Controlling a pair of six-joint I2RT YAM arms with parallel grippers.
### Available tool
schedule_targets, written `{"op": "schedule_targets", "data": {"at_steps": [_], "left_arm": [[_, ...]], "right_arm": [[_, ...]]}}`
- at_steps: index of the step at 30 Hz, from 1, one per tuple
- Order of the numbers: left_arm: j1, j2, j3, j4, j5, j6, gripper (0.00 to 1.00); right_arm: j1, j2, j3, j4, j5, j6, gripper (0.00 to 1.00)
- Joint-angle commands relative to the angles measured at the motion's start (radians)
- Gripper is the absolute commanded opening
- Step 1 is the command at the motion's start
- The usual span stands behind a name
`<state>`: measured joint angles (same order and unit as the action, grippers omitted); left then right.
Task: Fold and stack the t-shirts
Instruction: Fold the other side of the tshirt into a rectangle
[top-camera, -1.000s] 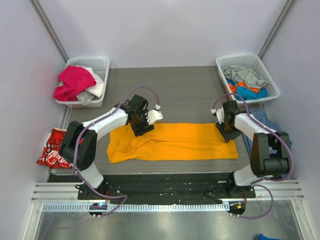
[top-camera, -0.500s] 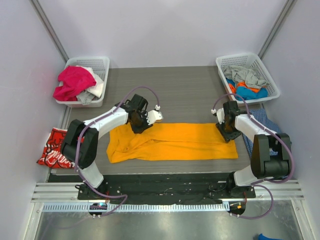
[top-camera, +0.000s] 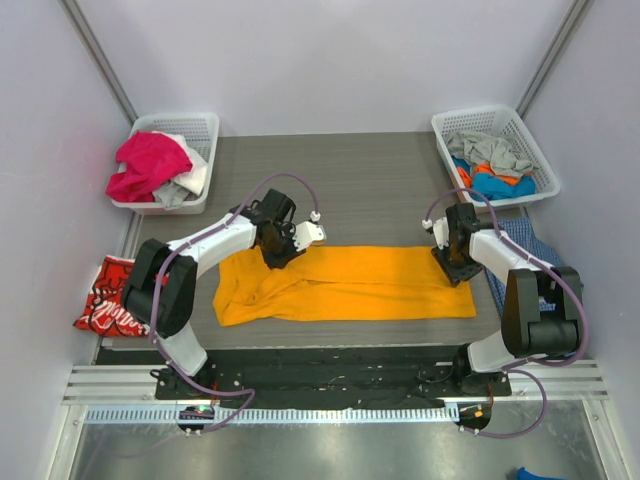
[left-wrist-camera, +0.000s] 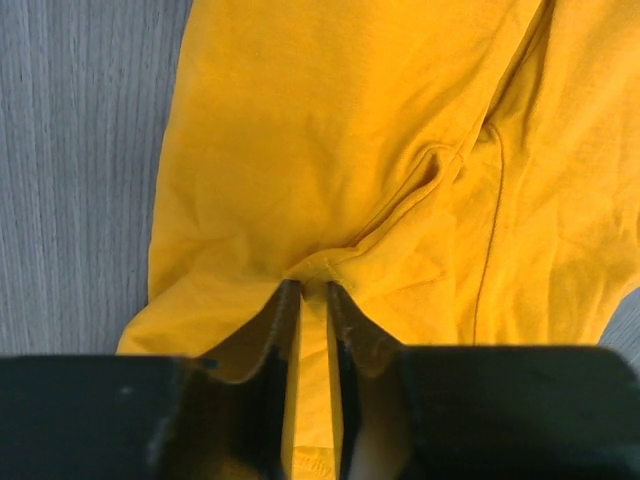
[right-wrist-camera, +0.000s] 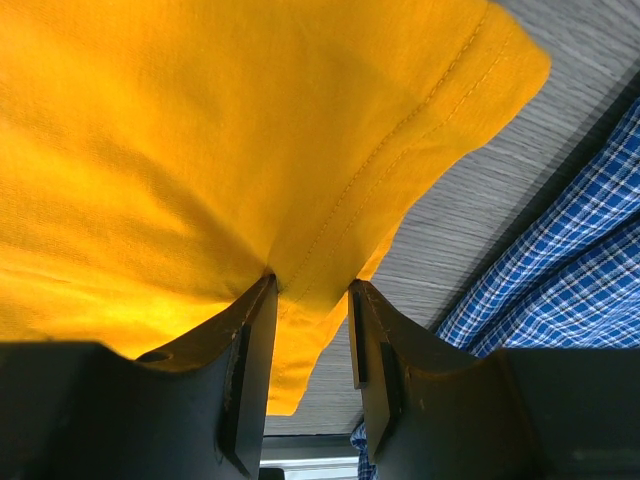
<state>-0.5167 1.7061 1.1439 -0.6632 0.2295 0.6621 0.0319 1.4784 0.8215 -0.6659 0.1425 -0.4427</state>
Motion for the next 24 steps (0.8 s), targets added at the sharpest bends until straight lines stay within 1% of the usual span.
{"op": "schedule_targets", "data": {"at_steps": [1,4,5,12,16,21,24], "left_arm": [[0.004,0.009,0.002,-0.007,0.042,-0.004,0.15],[0.003,0.009,-0.001,-0.013,0.050,-0.007,0.01],[0.004,0.007,-0.001,-0.016,0.059,-0.009,0.00],[-0.009,-0.065,-0.022,-0.093,0.071,-0.001,0.00],[-0.043,-0.153,-0.052,-0.130,0.065,0.002,0.00],[-0.085,-0.218,-0.073,-0.174,0.059,-0.010,0.00],[-0.130,-0.244,-0.085,-0.190,0.051,-0.030,0.00]], "right_arm": [[0.005,-0.043,-0.008,0.014,0.020,-0.010,0.41],[0.005,-0.043,-0.008,0.017,0.022,-0.010,0.41],[0.005,-0.041,-0.008,0.017,0.022,-0.010,0.41],[0.003,-0.032,0.001,0.018,0.020,-0.008,0.41],[0.003,-0.024,0.004,0.020,0.019,-0.005,0.41],[0.005,-0.009,0.011,0.022,0.014,0.001,0.41],[0.005,-0.003,0.016,0.023,0.012,0.004,0.41]]}}
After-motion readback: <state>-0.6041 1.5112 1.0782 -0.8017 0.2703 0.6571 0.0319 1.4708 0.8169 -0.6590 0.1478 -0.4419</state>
